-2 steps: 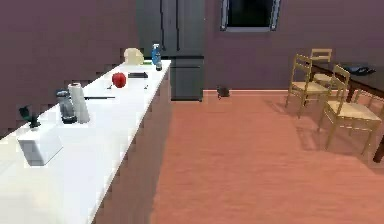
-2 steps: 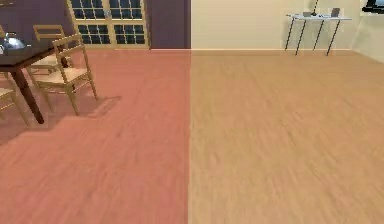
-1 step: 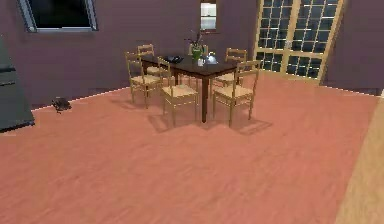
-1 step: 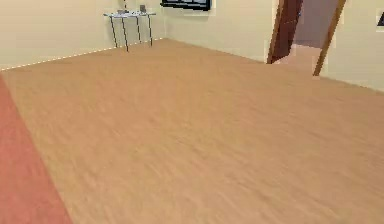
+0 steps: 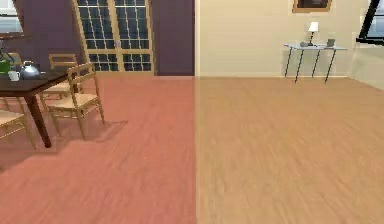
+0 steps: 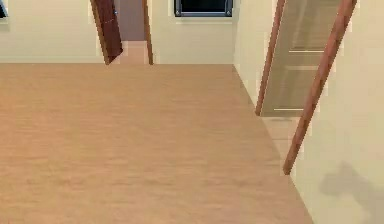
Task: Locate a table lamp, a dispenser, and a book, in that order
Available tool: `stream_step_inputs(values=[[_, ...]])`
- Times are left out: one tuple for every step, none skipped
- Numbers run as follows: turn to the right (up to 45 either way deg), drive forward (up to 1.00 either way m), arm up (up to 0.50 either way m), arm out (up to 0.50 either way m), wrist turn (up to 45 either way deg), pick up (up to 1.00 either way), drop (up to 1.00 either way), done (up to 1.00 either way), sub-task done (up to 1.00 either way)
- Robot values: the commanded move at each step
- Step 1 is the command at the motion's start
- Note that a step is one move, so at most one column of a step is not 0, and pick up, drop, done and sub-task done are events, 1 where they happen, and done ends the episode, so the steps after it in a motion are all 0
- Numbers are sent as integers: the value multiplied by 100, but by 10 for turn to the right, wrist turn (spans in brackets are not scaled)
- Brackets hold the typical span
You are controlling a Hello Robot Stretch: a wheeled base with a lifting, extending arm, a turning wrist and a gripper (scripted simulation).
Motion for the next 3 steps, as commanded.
stream_step_inputs(values=[[330,0,0,0,0,0,0,0,0],[0,100,0,0,0,0,0,0,0],[0,100,0,0,0,0,0,0,0]])
